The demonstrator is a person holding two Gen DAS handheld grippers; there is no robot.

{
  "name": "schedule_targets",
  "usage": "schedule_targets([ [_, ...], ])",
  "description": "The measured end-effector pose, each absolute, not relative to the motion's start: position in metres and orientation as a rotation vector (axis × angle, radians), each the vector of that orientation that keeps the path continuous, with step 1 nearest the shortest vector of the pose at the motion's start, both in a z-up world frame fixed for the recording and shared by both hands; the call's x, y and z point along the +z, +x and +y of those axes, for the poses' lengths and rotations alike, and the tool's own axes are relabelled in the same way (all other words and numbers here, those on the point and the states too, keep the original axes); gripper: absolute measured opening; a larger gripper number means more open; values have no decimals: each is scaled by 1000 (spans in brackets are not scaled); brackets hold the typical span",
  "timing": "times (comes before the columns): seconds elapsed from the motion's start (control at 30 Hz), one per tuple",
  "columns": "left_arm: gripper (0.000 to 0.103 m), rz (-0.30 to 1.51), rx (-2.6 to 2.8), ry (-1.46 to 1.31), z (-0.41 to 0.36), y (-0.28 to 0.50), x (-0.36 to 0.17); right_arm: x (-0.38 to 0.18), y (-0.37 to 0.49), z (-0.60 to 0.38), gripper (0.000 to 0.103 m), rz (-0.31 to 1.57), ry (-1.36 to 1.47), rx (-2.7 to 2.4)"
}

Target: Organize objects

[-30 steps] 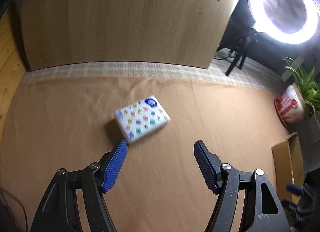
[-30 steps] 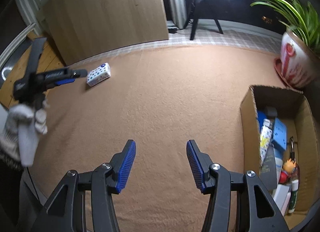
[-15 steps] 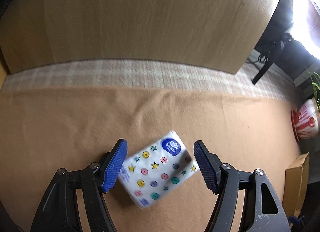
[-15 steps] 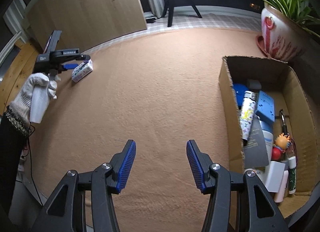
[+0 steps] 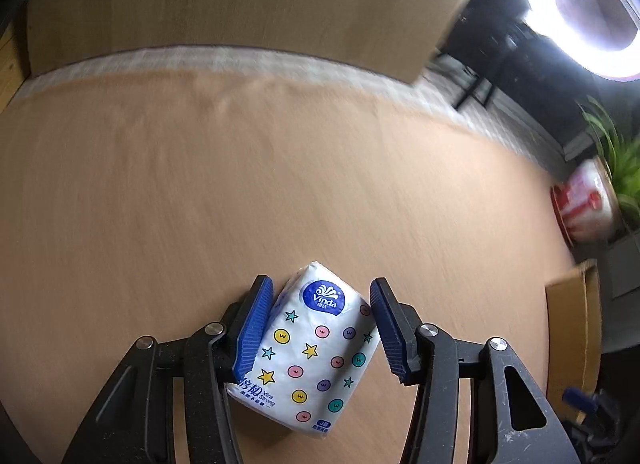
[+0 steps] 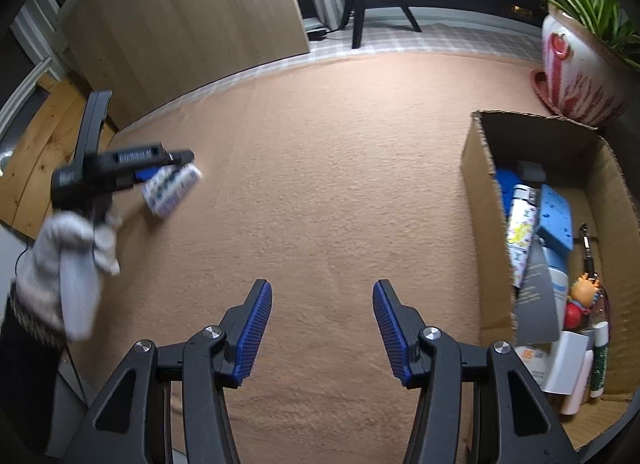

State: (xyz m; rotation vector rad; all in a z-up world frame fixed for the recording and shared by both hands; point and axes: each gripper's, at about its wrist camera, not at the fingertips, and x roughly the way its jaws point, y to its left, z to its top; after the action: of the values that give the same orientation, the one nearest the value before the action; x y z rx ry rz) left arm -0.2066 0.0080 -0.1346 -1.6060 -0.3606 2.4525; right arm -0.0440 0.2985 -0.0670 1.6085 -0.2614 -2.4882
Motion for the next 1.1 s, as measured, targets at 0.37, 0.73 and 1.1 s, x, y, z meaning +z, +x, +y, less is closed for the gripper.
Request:
schedule_targets([
  [0.37,55,-318,2442,-1615,74,-98,-131,-77,-38,296,49,-299,1620,-2441],
  [0.73,79,-89,2469,-1513,64,-65,-97,-83,-32,289,58,-381,1639,-2411],
  [1.1,78,-119,2382,-1491,45,-58,-97,-87,-41,269,58,-485,1619,-2349],
])
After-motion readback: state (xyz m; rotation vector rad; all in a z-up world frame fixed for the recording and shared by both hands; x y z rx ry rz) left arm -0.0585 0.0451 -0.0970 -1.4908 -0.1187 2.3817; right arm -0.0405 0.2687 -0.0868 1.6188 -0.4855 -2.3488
